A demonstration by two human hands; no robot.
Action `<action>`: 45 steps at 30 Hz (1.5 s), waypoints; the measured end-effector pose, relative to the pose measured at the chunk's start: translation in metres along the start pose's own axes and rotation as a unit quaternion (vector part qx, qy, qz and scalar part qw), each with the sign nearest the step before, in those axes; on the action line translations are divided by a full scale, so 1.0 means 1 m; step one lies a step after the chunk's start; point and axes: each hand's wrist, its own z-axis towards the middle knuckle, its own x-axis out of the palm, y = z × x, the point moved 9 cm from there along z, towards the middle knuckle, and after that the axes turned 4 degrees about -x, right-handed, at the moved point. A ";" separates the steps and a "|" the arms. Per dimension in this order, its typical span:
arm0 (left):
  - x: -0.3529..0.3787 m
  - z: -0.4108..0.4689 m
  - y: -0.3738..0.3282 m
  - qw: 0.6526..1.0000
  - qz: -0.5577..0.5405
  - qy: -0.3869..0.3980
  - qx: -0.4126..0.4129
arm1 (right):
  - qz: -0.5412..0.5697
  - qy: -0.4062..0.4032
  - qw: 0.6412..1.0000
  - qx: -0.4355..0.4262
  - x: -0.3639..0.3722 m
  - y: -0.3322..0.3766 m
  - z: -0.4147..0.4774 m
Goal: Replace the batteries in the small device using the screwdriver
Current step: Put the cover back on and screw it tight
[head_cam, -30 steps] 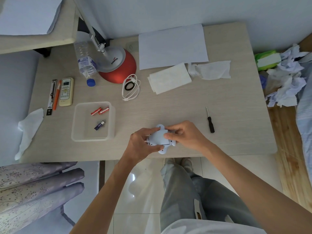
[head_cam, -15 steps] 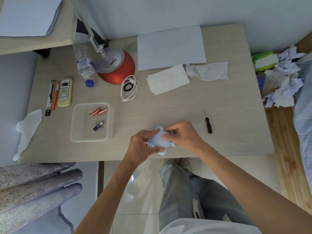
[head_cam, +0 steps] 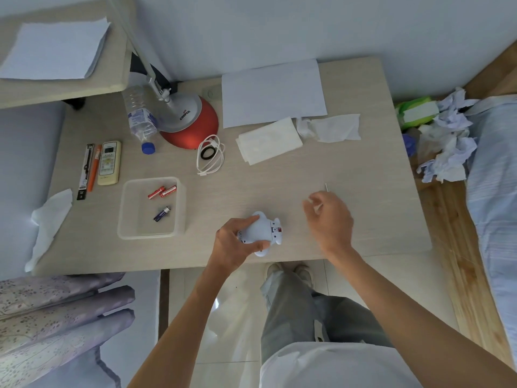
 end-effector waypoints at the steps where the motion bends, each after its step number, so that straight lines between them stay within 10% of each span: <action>1: 0.000 0.000 0.000 1.000 0.001 0.000 -0.001 | -0.065 -0.022 0.998 0.007 -0.011 -0.009 0.003; 7: 0.001 0.004 0.002 1.000 0.011 0.004 -0.017 | -0.238 0.038 0.969 0.052 -0.007 -0.048 0.010; 20: 0.007 0.001 -0.007 0.998 0.060 -0.004 -0.008 | 0.033 0.134 0.987 -0.079 -0.023 0.049 -0.017; 45: 0.014 -0.005 -0.009 0.994 0.094 -0.054 -0.017 | -0.132 0.201 0.957 -0.162 0.004 0.072 -0.035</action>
